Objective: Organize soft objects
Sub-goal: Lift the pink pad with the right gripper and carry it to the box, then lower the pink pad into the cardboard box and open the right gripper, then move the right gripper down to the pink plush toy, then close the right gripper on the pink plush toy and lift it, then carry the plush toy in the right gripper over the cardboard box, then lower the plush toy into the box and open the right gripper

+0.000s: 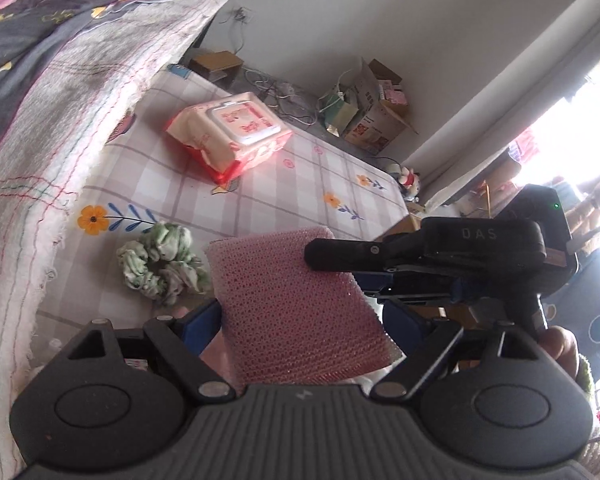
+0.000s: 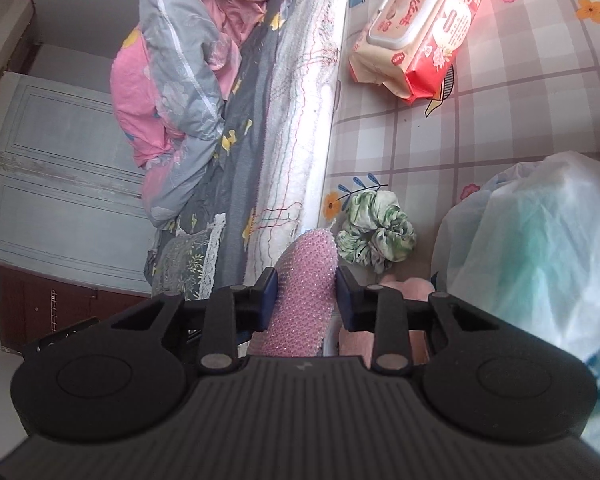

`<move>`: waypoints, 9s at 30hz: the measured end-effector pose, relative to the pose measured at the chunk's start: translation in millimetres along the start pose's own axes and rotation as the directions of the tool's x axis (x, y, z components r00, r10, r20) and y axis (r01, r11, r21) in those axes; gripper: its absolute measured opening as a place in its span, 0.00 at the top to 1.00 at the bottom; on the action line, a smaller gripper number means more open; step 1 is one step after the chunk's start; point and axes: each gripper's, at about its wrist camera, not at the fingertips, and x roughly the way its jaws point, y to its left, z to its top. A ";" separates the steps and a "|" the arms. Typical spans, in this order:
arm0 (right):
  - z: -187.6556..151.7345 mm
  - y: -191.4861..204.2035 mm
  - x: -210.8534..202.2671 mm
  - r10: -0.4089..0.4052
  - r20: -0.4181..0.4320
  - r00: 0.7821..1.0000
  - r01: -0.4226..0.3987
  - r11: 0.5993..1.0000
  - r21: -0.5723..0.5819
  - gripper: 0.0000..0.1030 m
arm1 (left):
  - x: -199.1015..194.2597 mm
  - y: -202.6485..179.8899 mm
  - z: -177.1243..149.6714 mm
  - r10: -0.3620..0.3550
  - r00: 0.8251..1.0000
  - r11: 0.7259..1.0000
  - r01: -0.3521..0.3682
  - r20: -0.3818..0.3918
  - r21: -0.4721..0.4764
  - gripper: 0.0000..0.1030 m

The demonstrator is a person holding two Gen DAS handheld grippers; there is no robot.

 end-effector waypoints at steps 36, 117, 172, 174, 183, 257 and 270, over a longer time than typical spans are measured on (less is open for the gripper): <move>50.6 -187.1 -249.1 -0.626 0.281 0.727 0.669 0.739 -0.084 0.67 | 81.1 -138.9 -33.9 -0.026 0.996 0.969 0.046 -0.083 0.242 0.14; -4.3 30.9 69.8 -0.499 -0.111 0.859 0.457 0.847 -0.272 0.37 | 47.9 21.4 -41.4 0.165 0.984 0.964 -0.145 -0.072 0.221 0.26; -81.7 18.6 -240.8 -0.050 0.337 0.940 0.112 0.980 -0.166 0.54 | 16.4 -233.1 -53.3 -0.029 0.969 0.821 -0.116 0.244 0.560 0.28; -87.7 0.4 -266.4 -0.070 0.378 0.923 0.126 0.984 -0.125 0.54 | 34.3 -252.8 -57.2 -0.066 0.973 0.808 -0.078 0.222 0.584 0.28; -117.5 -64.6 -344.6 -0.280 0.479 0.832 0.315 0.949 0.007 0.54 | 120.9 -290.7 -88.1 -0.164 0.986 0.784 0.123 0.012 0.609 0.30; -50.5 -93.4 -154.2 -0.479 0.184 0.858 0.511 0.770 -0.382 0.85 | 52.3 -141.5 -87.9 0.073 0.996 0.899 -0.089 0.053 0.429 0.27; -35.9 -105.5 -168.4 -0.428 0.270 0.862 0.493 0.831 -0.257 0.49 | 40.9 -132.3 -89.7 0.071 0.995 0.904 -0.093 0.068 0.418 0.23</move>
